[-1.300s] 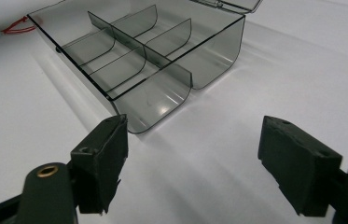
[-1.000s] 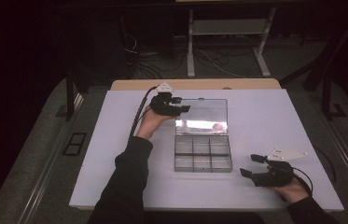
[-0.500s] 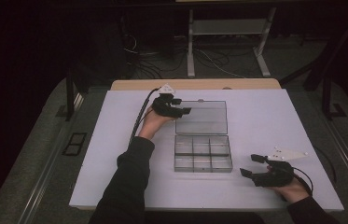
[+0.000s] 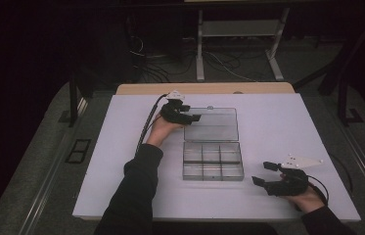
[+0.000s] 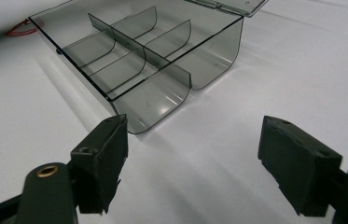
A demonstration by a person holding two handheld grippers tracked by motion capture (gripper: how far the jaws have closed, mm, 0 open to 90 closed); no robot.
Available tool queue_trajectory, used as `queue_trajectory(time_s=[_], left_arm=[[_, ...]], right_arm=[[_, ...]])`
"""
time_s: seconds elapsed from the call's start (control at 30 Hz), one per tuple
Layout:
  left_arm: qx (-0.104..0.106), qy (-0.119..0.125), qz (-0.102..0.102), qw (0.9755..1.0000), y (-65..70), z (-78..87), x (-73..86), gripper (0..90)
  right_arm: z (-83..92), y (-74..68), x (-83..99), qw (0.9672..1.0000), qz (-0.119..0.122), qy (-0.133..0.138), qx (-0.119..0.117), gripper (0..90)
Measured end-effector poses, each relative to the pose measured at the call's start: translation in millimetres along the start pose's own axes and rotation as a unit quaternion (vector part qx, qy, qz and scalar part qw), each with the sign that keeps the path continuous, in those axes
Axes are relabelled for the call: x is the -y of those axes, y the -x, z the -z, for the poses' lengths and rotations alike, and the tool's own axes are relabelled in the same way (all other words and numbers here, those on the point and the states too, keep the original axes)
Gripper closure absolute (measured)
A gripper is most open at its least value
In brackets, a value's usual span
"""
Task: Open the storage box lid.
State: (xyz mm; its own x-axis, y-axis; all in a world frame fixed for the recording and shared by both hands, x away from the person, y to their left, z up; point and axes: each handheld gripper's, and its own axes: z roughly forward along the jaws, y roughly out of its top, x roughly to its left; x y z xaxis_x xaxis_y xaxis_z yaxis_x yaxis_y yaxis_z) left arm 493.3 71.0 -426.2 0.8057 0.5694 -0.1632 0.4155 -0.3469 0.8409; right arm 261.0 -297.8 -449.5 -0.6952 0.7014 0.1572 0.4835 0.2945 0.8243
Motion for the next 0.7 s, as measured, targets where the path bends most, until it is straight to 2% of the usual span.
queue_trajectory(time_s=[0.27,0.3,0.57,0.63,0.67,0.7], left_arm=[[0.002,0.000,0.013,0.9999,-1.2,-4.4,3.1,26.8],[0.001,-0.004,0.009,1.0000,-2.2,-4.2,3.2,26.7],[0.005,-0.009,0.026,0.9996,-4.1,-8.3,7.4,25.5],[0.006,-0.015,0.022,0.9996,-5.6,-8.4,8.1,25.3],[0.005,-0.010,0.031,0.9994,-4.6,-9.8,8.6,25.1],[0.006,-0.014,0.028,0.9995,-5.5,-9.6,8.9,25.0]], right_arm=[[0.7,0.5,-0.2,1.0000,0.000,0.002,0.000,23.7],[0.7,0.5,-0.2,1.0000,0.000,0.001,0.000,23.7],[0.9,0.4,-0.3,1.0000,0.001,0.002,0.000,23.7],[0.9,0.4,-0.3,1.0000,0.001,0.001,0.000,23.7],[0.9,0.4,-0.3,1.0000,0.001,0.001,0.000,23.7],[0.9,0.4,-0.3,1.0000,0.001,0.001,0.000,23.7]])
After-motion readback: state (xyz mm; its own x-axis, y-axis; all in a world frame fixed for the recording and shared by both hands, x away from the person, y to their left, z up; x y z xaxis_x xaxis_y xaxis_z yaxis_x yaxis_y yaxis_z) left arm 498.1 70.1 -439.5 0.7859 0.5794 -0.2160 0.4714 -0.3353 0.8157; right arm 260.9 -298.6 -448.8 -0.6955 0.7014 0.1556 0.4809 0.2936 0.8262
